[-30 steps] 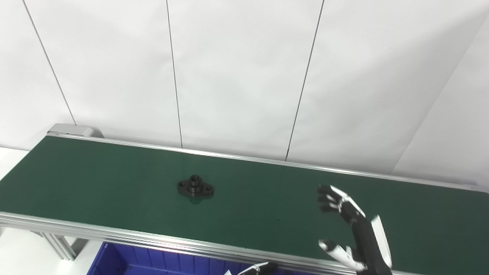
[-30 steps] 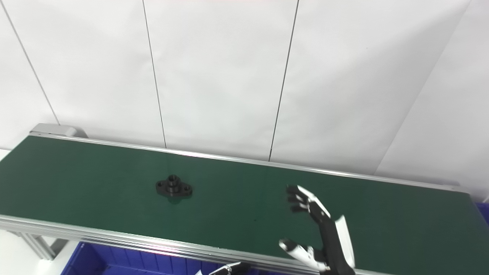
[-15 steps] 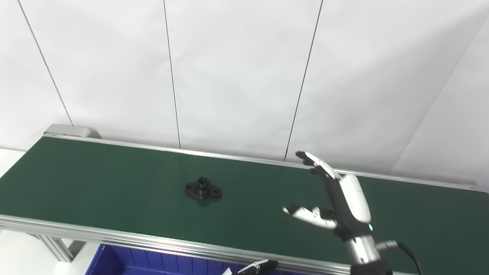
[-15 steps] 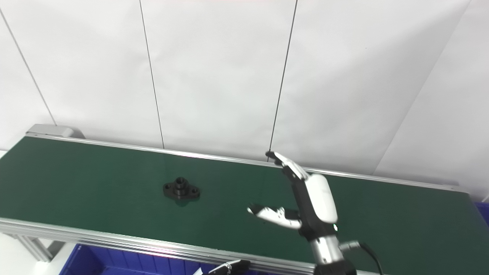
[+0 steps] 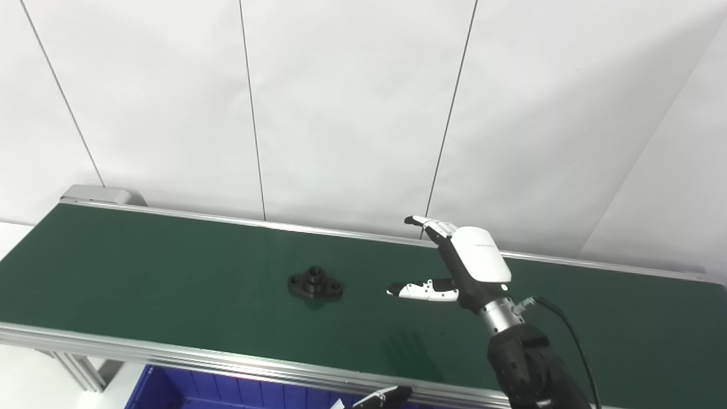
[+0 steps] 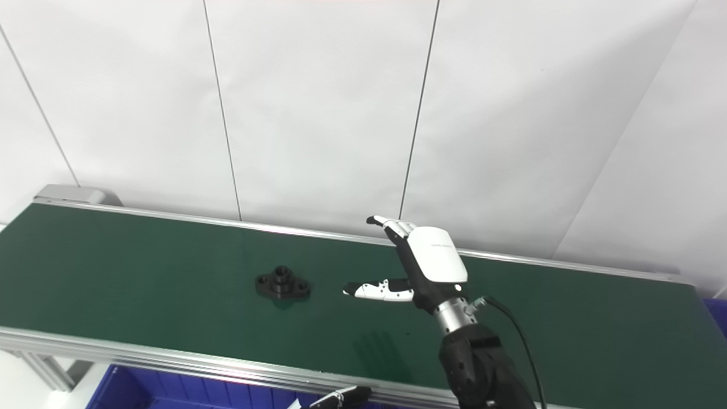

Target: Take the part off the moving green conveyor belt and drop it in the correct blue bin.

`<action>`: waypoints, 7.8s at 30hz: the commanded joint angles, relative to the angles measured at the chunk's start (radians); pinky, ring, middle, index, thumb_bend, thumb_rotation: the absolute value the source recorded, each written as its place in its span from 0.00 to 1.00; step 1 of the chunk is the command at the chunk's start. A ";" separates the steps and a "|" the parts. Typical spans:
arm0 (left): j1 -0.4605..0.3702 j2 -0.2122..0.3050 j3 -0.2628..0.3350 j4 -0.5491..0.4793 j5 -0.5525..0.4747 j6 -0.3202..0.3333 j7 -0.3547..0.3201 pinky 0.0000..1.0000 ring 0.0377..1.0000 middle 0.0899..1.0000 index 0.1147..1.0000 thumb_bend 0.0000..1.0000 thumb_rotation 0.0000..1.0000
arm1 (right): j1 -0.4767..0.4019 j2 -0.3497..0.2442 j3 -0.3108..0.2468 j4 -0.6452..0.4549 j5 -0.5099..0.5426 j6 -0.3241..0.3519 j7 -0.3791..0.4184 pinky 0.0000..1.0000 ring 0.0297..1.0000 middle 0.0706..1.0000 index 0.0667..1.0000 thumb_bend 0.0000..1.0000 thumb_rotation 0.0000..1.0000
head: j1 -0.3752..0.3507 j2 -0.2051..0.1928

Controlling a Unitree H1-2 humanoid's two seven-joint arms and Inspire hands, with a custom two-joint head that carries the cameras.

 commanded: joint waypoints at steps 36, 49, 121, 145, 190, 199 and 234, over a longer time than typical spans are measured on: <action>0.025 -0.028 -0.017 -0.121 -0.011 0.022 0.000 0.88 0.92 0.90 0.86 0.97 0.87 | -0.263 0.090 0.203 0.328 -0.018 0.238 0.052 0.61 0.74 0.79 0.81 0.90 0.72 | 0.022 0.060; 0.052 -0.025 -0.025 -0.161 -0.002 0.027 0.003 0.91 0.95 0.92 0.88 0.94 0.90 | -0.264 0.085 0.248 0.427 -0.021 0.278 0.023 0.57 0.70 0.77 0.80 0.91 0.70 | 0.022 0.077; 0.080 0.121 0.025 -0.446 -0.120 0.234 -0.070 0.94 0.95 0.92 0.91 0.94 0.97 | 0.046 -0.223 0.033 -0.694 -0.088 0.500 0.474 0.24 0.30 0.37 0.45 0.50 0.16 | -0.404 0.344; 0.026 0.188 0.109 -0.562 -0.206 0.387 -0.102 0.86 0.90 0.86 0.88 1.00 0.95 | 0.566 -0.333 -0.127 -0.962 -0.124 0.451 0.643 0.24 0.29 0.35 0.45 0.50 0.17 | -0.606 0.501; 0.045 0.174 0.065 -0.558 -0.163 0.366 -0.097 0.89 0.91 0.88 0.89 0.94 0.99 | 0.703 -0.172 -0.207 -0.856 -0.026 0.279 0.345 0.58 0.65 0.71 0.74 0.87 0.67 | -0.387 0.461; 0.056 0.142 0.044 -0.503 -0.135 0.348 -0.086 0.95 0.94 0.89 0.90 0.93 0.97 | 0.629 0.101 -0.212 -0.688 0.509 0.041 0.079 0.44 0.51 0.57 0.61 0.77 0.56 | -0.201 0.411; 0.097 0.094 0.013 -0.257 -0.053 0.105 -0.050 0.93 0.95 0.91 0.88 0.93 0.94 | 0.645 0.082 -0.115 -0.043 0.802 -0.318 0.097 0.48 0.54 0.63 0.71 0.77 0.83 | -0.094 0.111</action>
